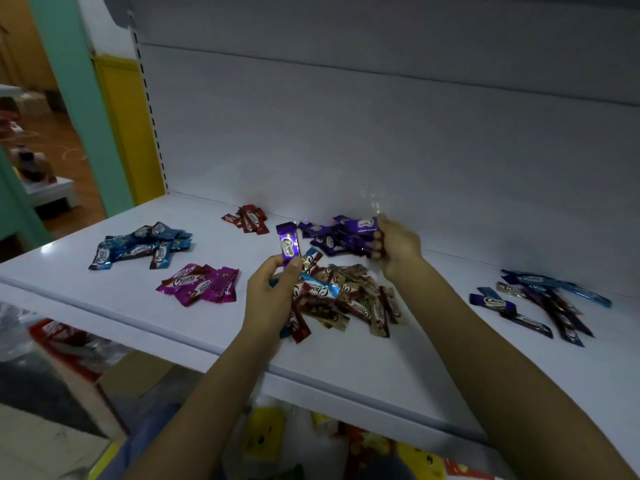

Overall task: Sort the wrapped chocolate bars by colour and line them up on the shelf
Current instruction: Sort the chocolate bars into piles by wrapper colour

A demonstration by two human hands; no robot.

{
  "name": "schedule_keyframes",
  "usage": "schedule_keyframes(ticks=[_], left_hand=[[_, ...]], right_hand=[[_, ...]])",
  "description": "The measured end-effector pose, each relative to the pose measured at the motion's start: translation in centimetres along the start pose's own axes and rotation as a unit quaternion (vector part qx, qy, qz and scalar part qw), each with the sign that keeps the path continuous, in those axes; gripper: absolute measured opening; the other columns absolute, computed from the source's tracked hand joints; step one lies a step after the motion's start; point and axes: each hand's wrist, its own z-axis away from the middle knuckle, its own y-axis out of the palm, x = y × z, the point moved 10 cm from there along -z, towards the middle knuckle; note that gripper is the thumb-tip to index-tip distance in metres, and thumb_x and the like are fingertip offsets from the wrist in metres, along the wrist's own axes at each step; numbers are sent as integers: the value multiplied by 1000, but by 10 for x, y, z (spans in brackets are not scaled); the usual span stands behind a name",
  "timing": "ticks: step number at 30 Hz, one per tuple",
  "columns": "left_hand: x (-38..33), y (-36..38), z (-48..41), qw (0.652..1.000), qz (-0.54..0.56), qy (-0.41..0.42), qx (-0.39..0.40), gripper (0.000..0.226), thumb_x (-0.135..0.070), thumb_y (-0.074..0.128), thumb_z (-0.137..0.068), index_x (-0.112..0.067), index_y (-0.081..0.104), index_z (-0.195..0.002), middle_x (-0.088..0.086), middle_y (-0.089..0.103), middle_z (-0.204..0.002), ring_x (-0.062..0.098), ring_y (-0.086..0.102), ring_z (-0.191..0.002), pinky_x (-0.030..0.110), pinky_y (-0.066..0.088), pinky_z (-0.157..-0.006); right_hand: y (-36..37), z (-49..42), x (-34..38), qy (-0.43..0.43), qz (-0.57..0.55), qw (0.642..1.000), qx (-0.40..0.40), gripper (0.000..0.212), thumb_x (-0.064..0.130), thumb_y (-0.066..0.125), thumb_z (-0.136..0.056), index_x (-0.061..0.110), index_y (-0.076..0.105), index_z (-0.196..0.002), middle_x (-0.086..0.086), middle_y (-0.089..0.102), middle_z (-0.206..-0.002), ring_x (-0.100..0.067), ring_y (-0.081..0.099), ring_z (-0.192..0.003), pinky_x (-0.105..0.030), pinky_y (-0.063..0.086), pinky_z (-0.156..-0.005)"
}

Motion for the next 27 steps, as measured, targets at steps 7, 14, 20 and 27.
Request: schedule_keyframes(ticks=[7, 14, 20, 27], left_hand=[[-26, 30, -18, 999, -12, -5, 45, 20, -33, 55, -94, -20, 60, -108, 9, 71, -88, 16, 72, -65, 26, 55, -50], [-28, 93, -32, 988, -84, 0, 131, 13, -30, 58, -94, -23, 65, -102, 7, 69, -103, 19, 68, -92, 31, 56, -81], [-28, 131, -40, 972, -136, -7, 194, 8, -22, 63, -92, -16, 68, -92, 7, 70, -98, 21, 66, -97, 35, 52, -91], [-34, 110, -56, 982, -109, -18, 154, 12, -23, 65, -90, -12, 67, -95, 5, 69, -86, 5, 65, -59, 17, 47, -50]], right_hand=[[-45, -34, -8, 68, 21, 996, -44, 19, -3, 41, -95, -2, 56, -107, -10, 61, -58, -9, 47, -31, -14, 33, -30], [-37, -17, 14, -7, 104, 992, 70, 43, 42, 48, -96, 10, 58, -123, 2, 47, -57, -7, 36, -43, -21, 26, -42], [10, 14, 43, -78, 138, 962, 223, 30, 31, 64, -87, 7, 69, -105, -8, 71, -94, -15, 66, -80, -28, 53, -71], [-45, -39, 12, 42, 161, 986, 23, 15, 12, 55, -94, -2, 56, -100, -10, 55, -66, -15, 47, -50, -21, 42, -40]])
